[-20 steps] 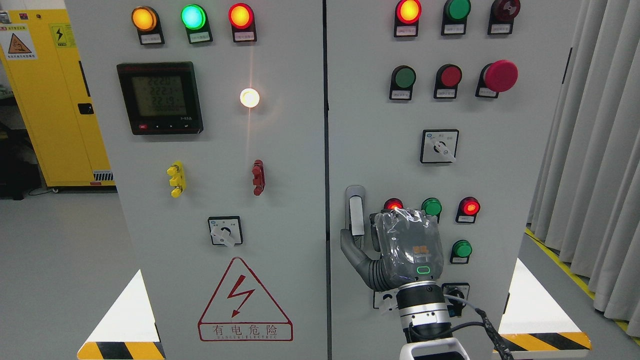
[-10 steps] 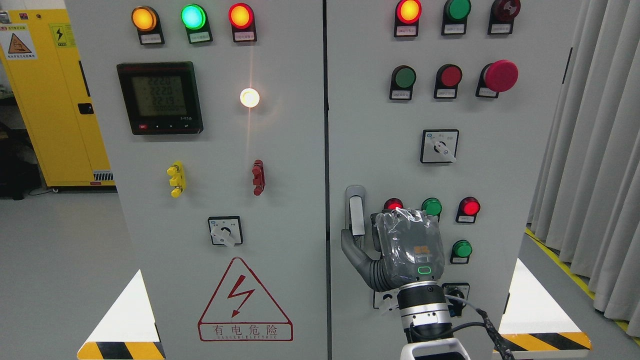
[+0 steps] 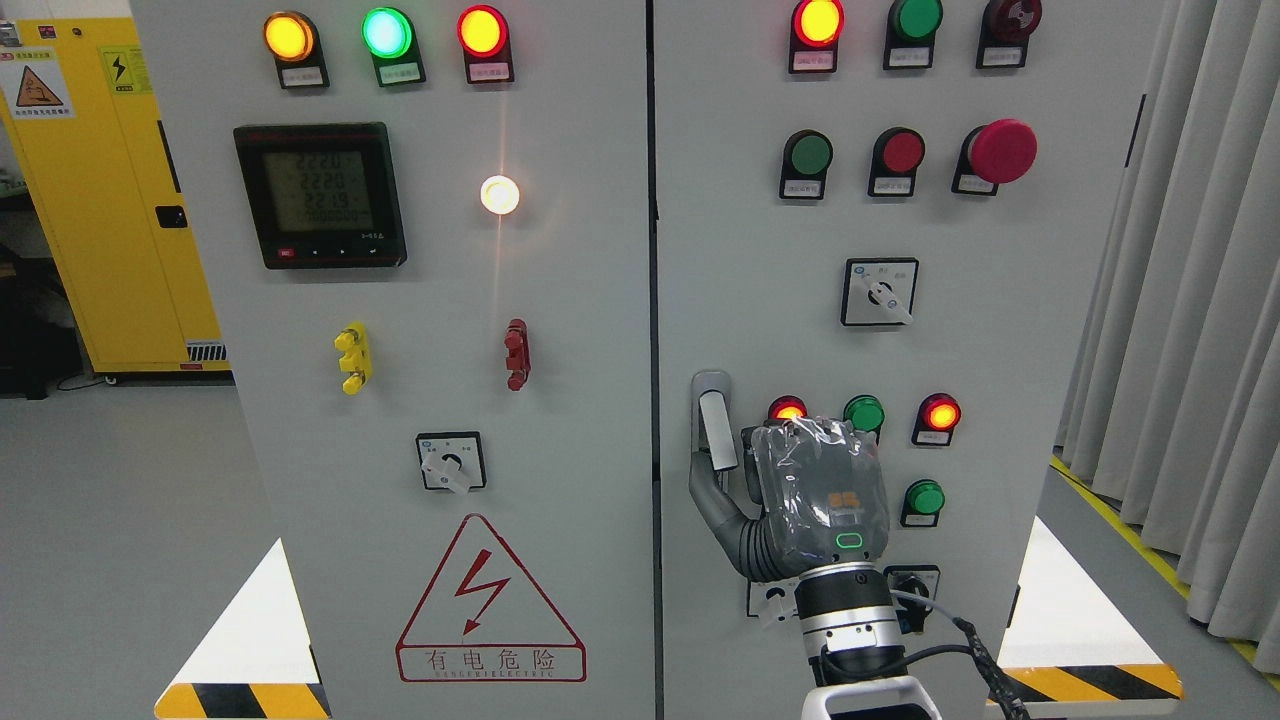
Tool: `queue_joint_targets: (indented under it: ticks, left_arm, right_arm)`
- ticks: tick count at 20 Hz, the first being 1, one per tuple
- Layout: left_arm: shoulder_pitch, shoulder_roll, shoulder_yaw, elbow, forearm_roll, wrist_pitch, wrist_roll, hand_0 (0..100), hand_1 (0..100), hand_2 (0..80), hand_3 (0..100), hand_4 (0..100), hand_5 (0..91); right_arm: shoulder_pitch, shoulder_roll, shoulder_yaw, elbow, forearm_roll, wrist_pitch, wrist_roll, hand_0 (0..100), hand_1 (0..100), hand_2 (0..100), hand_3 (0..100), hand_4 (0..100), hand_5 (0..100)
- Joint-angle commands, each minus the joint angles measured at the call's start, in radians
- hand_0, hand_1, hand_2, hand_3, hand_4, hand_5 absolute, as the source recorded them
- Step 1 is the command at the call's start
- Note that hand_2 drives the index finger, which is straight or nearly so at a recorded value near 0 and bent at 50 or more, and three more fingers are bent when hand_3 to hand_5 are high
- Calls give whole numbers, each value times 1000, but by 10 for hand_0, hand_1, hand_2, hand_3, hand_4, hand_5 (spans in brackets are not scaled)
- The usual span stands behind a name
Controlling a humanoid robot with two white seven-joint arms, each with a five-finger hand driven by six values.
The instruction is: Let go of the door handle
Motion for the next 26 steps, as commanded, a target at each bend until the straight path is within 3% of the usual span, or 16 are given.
queue_joint_targets:
  ticks: [1, 5, 14, 26]
  left_arm:
    - [0, 1, 0, -15, 0, 0, 0, 120, 556, 0, 0, 0, 0]
    - [0, -1, 0, -15, 0, 0, 0, 120, 556, 0, 0, 0, 0]
    - [0, 1, 0, -15, 0, 0, 0, 120, 556, 0, 0, 0, 0]
    - [0, 1, 0, -15, 0, 0, 0, 120, 556, 0, 0, 0, 0]
  right_arm:
    - [0, 0, -3, -1, 1, 1, 1, 635, 296, 1000, 1000, 1000, 1000]
    - [0, 0, -4, -8, 1, 1, 1, 624, 314, 1000, 1000, 1000, 1000]
    - [1, 0, -6, -11, 3, 1, -1, 427, 369, 1000, 1000, 1000, 1000]
    - [3, 0, -8, -14, -2, 18, -5, 389, 364, 1000, 1000, 1000, 1000]
